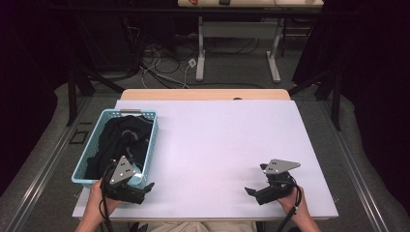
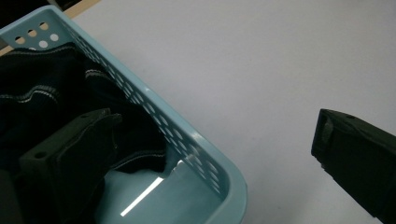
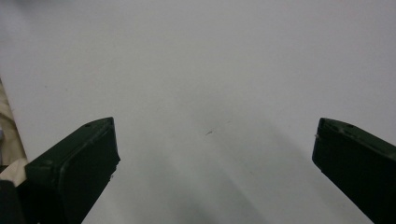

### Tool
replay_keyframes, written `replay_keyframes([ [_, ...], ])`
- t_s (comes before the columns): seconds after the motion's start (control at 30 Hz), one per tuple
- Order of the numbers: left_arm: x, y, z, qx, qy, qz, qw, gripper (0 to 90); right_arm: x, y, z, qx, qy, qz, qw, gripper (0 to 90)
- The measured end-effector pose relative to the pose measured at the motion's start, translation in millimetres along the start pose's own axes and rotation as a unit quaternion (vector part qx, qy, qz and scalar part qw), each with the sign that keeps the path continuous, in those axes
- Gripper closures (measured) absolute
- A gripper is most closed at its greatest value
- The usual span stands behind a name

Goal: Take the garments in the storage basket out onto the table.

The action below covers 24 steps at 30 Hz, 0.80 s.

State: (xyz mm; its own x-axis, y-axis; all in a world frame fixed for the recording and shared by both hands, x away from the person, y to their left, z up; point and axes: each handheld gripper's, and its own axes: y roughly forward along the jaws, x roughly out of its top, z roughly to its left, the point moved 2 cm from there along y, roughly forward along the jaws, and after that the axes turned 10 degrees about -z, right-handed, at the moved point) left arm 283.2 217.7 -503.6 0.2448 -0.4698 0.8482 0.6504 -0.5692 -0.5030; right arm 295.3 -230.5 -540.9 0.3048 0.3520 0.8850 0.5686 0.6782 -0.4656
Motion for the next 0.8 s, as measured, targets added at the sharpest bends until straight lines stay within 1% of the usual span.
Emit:
replay_keyframes([
  [0.07, 0.3, -0.7, 1.4, 0.003, 0.002, 0.0, 1.0, 0.0, 0.0, 0.2, 0.1, 0.001, 0.0, -0.001, 1.0, 0.0],
  [0.1, 0.4, -1.6, 1.9, 0.003, -0.003, 0.003, 1.0, 0.0, 0.0, 0.3, 0.1, 0.002, 0.0, -0.001, 1.0, 0.0],
  [0.13, 1.2, -4.0, 4.9, 0.008, 0.0, 0.005, 1.0, 0.0, -0.1, 0.4, 0.1, 0.002, -0.001, 0.001, 1.0, 0.0],
  [0.17, 1.4, -4.6, 5.3, 0.008, -0.005, 0.005, 0.9999, 0.0, -0.2, 0.5, 0.1, 0.001, -0.002, 0.001, 1.0, 0.0],
  [0.2, 1.4, -4.6, 5.3, 0.008, -0.005, 0.005, 0.9999, 0.0, -0.1, 0.2, 0.0, 0.002, -0.002, 0.004, 1.0, 0.0],
  [0.23, 1.8, -5.9, 7.4, 0.012, -0.002, 0.007, 0.9999, 0.0, -0.1, 0.2, 0.0, 0.002, -0.002, 0.004, 1.0, 0.0],
  [0.27, 1.8, -6.4, 8.2, 0.013, -0.005, 0.009, 0.9999, 0.0, -0.2, 0.5, -0.1, 0.004, -0.002, 0.004, 1.0, 0.0],
  [0.3, 2.1, -7.3, 10.3, 0.017, -0.005, 0.011, 0.9998, 0.0, -0.1, 0.4, -0.1, 0.005, -0.002, 0.005, 1.0, 0.0],
  [0.33, 2.1, -7.3, 10.3, 0.017, -0.005, 0.011, 0.9998, 0.0, -0.1, 0.4, 0.1, 0.002, -0.003, 0.005, 1.0, 0.0],
  [0.37, 2.4, -7.7, 11.5, 0.02, -0.007, 0.014, 0.9997, 0.0, -0.1, 0.6, 0.7, 0.004, -0.001, 0.005, 1.0, 0.0],
  [0.43, 2.9, -7.9, 14.1, 0.03, -0.017, 0.019, 0.9992, 0.0, 0.0, 0.7, 0.7, 0.006, -0.001, 0.007, 1.0, 0.0],
  [0.47, 3.8, -8.5, 17.5, 0.033, -0.015, 0.025, 0.999, 0.0, -0.2, 1.0, 0.1, 0.002, -0.003, 0.006, 1.0, 0.0],
  [0.5, 3.8, -8.5, 17.5, 0.033, -0.015, 0.025, 0.999, 0.0, -0.2, 1.0, 0.1, 0.002, -0.003, 0.006, 1.0, 0.0],
  [0.57, 4.6, -7.7, 22.0, 0.04, -0.02, 0.028, 0.9986, 0.0, -0.4, 1.4, 0.1, 0.002, -0.001, 0.007, 1.0, 0.0],
  [0.67, 7.3, -7.4, 27.9, 0.044, -0.016, 0.035, 0.9983, 0.0, -0.4, 1.9, 0.4, 0.005, -0.004, 0.008, 0.9999, 0.0],
  [0.73, 7.7, -7.2, 28.8, 0.043, -0.02, 0.036, 0.9982, 0.0, -0.2, 2.0, 0.5, 0.003, -0.004, 0.009, 0.9999, 0.0],
  [0.8, 9.3, -7.1, 35.1, 0.05, -0.021, 0.035, 0.9979, 0.0, -0.7, 2.7, 0.5, 0.002, -0.004, 0.008, 1.0, 0.0],
])
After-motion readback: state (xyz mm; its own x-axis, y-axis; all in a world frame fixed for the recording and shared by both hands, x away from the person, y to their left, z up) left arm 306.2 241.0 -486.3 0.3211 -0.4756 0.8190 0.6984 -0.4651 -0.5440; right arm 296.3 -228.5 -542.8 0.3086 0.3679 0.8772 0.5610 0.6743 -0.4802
